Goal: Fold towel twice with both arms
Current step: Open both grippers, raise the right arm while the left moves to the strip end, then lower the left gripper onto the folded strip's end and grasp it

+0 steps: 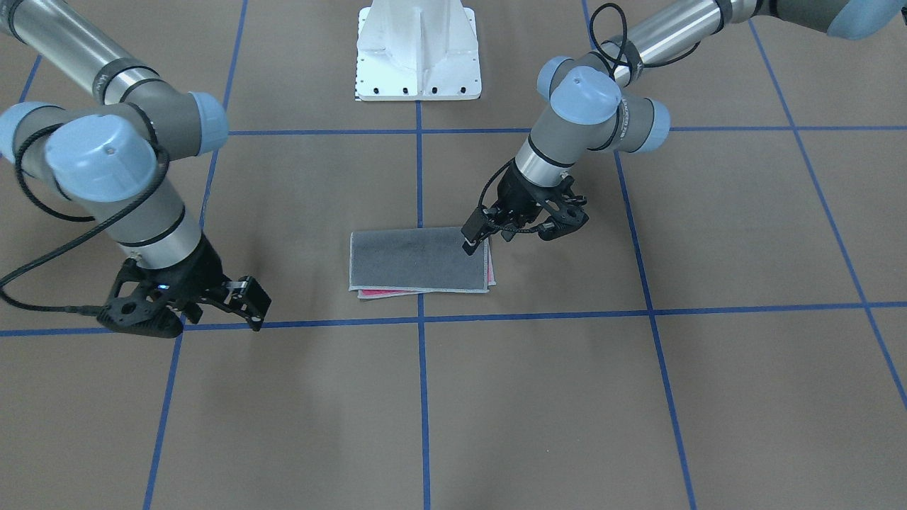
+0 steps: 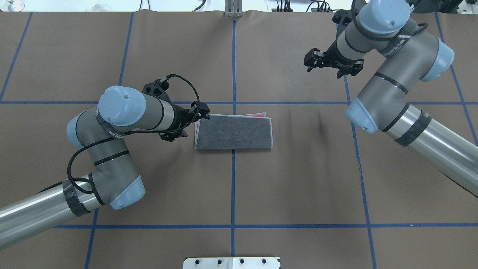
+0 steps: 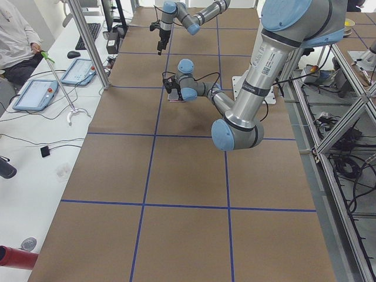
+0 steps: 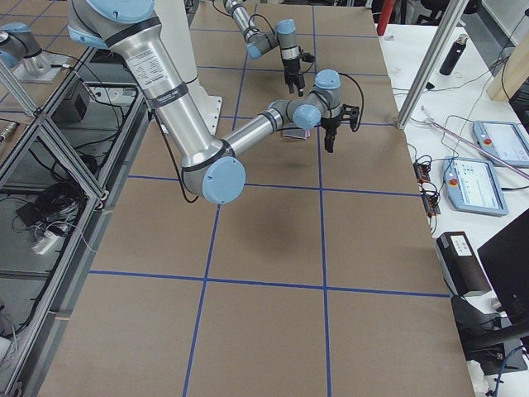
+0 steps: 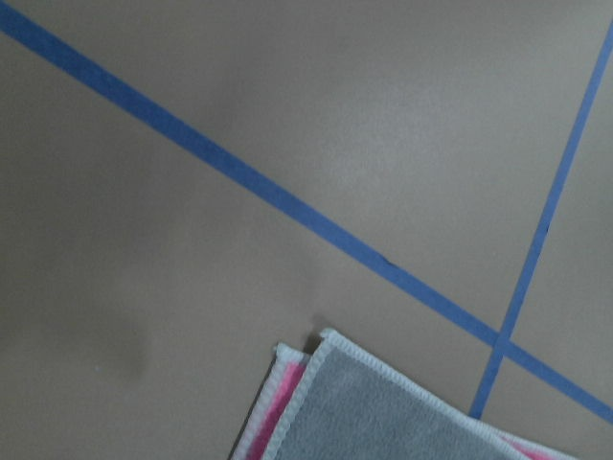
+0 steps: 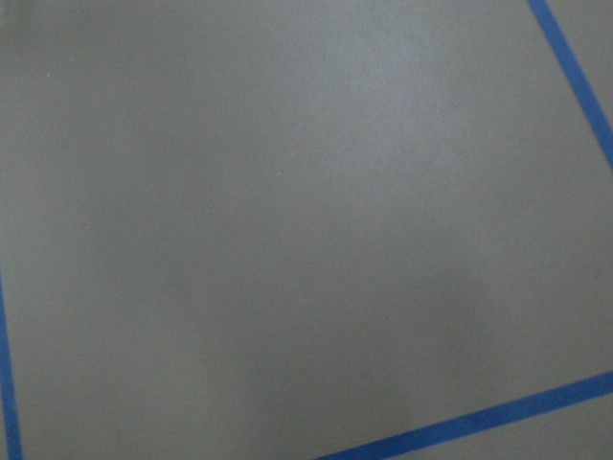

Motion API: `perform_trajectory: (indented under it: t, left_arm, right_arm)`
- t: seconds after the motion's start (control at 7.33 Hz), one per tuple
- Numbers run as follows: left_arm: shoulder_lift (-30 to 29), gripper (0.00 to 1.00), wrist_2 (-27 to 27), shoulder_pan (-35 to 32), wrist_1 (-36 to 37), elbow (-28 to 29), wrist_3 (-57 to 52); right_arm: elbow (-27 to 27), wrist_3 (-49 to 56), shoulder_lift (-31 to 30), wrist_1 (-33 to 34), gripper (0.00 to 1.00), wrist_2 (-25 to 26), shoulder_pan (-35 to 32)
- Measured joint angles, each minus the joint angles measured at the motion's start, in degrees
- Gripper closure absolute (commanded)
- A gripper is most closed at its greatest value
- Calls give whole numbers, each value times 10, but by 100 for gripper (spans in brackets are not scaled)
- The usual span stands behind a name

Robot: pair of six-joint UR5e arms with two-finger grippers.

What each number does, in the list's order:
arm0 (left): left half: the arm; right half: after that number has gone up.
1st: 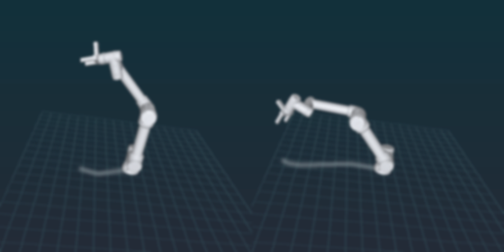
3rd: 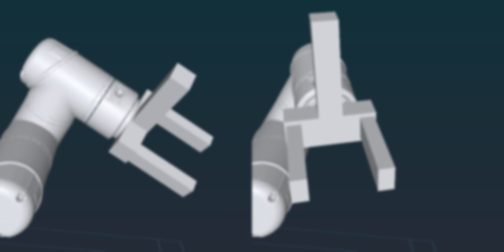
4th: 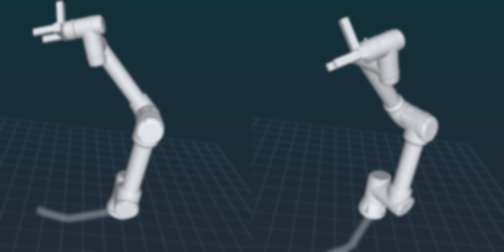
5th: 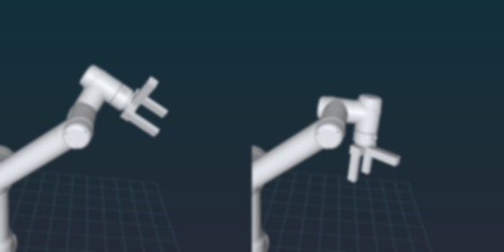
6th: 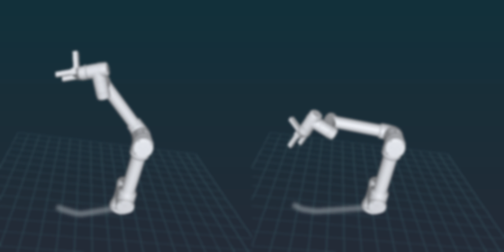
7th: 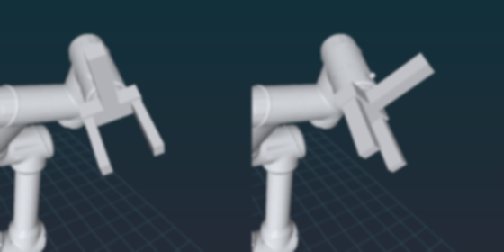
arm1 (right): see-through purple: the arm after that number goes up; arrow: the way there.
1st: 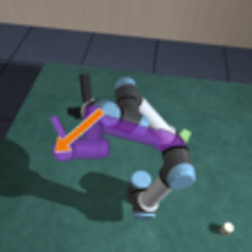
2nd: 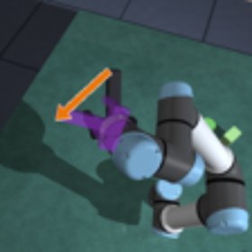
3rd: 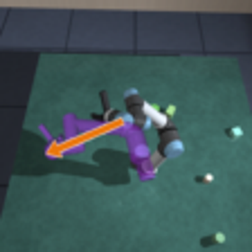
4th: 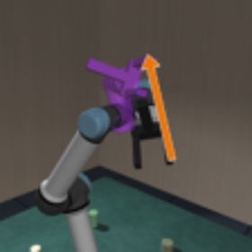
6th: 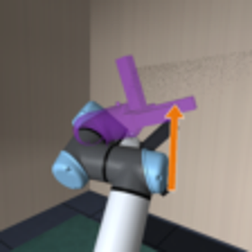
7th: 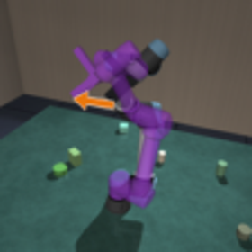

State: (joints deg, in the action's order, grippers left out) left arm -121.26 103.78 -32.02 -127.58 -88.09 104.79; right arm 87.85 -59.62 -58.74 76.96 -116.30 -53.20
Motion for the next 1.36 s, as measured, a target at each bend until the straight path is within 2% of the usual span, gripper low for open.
perform_trajectory:
  t: [0.14, 0.41, 0.82, 1.23, 1.36]
  left_arm:
    - [0, 4, -25, 13, 1, 0, 4]
    - [11, 9, -49, 27, 2, -1, 7]
    - [19, 23, -52, 39, 3, -1, 36]
    - [17, 29, -52, 52, 3, -3, 45]
    - [17, 37, -51, 54, 3, -5, 45]
  right_arm:
    - [-1, 77, -7, 18, 1, -17, -27]
    - [-1, 147, -17, 34, 1, -27, -52]
    - [0, 157, -20, 35, 1, -28, -56]
    - [0, 158, -20, 35, 1, -28, -57]
    - [0, 158, -21, 35, 1, -28, -57]
